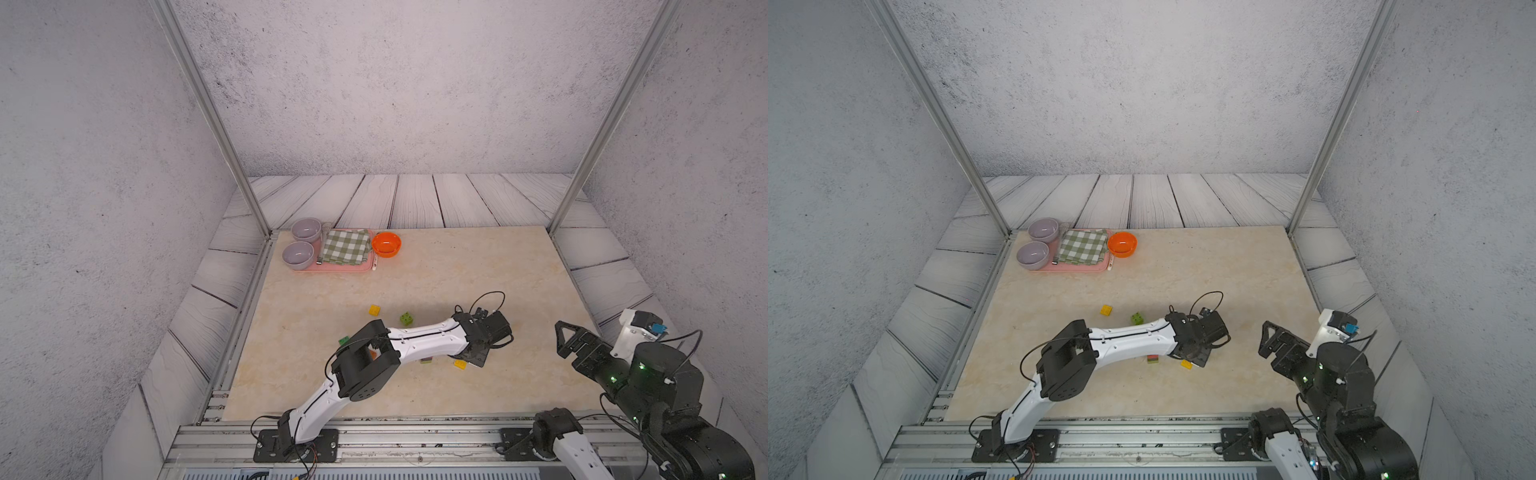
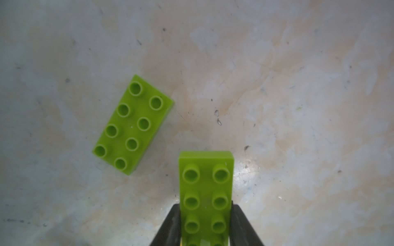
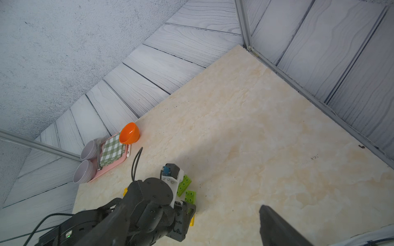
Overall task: Assemble the letter r with lego
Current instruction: Assemble the lego brick with the lego brick.
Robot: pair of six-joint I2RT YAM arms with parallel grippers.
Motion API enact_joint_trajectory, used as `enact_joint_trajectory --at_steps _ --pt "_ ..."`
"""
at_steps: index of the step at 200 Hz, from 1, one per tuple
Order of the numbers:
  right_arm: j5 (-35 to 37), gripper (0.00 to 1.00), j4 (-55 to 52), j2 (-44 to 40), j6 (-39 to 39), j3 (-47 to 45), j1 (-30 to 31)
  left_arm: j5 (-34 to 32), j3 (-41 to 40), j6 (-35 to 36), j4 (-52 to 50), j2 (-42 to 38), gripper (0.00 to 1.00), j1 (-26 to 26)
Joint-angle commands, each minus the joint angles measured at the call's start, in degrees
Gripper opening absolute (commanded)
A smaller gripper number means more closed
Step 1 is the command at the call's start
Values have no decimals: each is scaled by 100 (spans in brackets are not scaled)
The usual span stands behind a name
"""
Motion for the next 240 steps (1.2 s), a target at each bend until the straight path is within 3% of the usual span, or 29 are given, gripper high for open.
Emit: enact_joint_trajectory --at_steps 1,240 --pt "-129 97 210 -56 -125 -56 -13 -21 -114 20 -34 65 0 11" --pt "-878 96 432 232 -69 -827 -17 -92 -641 -67 228 -462 0 84"
